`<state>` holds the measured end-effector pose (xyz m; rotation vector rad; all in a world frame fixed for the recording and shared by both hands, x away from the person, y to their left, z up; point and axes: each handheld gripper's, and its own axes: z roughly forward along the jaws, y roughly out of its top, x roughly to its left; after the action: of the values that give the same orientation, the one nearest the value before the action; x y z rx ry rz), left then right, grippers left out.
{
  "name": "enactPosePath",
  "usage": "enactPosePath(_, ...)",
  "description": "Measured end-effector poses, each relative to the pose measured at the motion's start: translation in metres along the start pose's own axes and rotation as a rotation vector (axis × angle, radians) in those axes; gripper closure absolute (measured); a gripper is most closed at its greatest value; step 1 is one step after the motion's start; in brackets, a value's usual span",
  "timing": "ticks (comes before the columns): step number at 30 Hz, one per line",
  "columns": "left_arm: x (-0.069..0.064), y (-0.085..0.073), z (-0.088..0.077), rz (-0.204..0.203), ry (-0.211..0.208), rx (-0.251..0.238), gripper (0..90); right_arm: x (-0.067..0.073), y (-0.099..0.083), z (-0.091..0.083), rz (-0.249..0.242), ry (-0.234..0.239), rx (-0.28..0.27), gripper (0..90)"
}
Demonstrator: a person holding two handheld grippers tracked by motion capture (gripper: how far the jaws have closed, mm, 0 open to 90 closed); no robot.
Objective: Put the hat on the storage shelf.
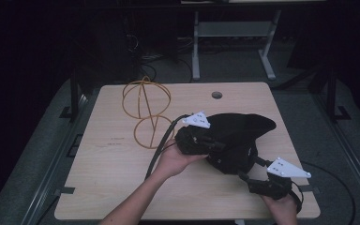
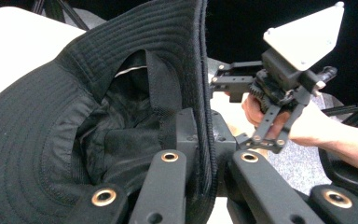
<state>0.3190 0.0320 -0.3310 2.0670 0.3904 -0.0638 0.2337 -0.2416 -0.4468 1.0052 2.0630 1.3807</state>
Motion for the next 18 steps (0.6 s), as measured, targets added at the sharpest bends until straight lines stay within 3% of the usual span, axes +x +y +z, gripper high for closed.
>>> enactPosePath(1,-0.0001,0.0001,-0.0004,0.001,-0.003,0.001,86.4,-0.0014,0.0001,0.0017,-0.007,0.014,0.011,35.8)
enactPosePath(2,-0.0001,0.0001,-0.0004,0.001,-0.003,0.001,86.4,-0.0014,0.0001,0.0017,-0.007,0.014,0.011,35.8)
enactPosePath(4,-0.0001,-0.0002,-0.0004,0.002,-0.003,0.004,86.4,-0.0031,0.0008,0.0027,-0.018,0.035,0.015,47.7)
enactPosePath(5,0.0001,-0.0004,-0.0004,0.002,-0.004,0.005,86.4,-0.0031,0.0021,0.0028,-0.035,0.039,0.016,59.2)
enactPosePath(7,-0.0002,-0.0005,-0.0002,0.003,-0.007,0.007,86.4,-0.0029,0.0026,0.0027,-0.043,0.036,0.019,63.7)
enactPosePath(9,-0.0012,-0.0011,0.0006,0.012,-0.003,0.016,86.4,-0.0040,0.0033,0.0029,-0.043,0.051,0.023,78.2)
enactPosePath(12,-0.0027,-0.0022,0.0009,0.030,0.007,0.027,86.3,-0.0044,0.0050,0.0011,-0.069,0.036,0.014,84.9)
enactPosePath(18,0.0001,-0.0068,-0.0013,0.018,-0.005,0.023,82.1,-0.0077,0.0076,-0.0056,-0.067,0.037,-0.015,86.0)
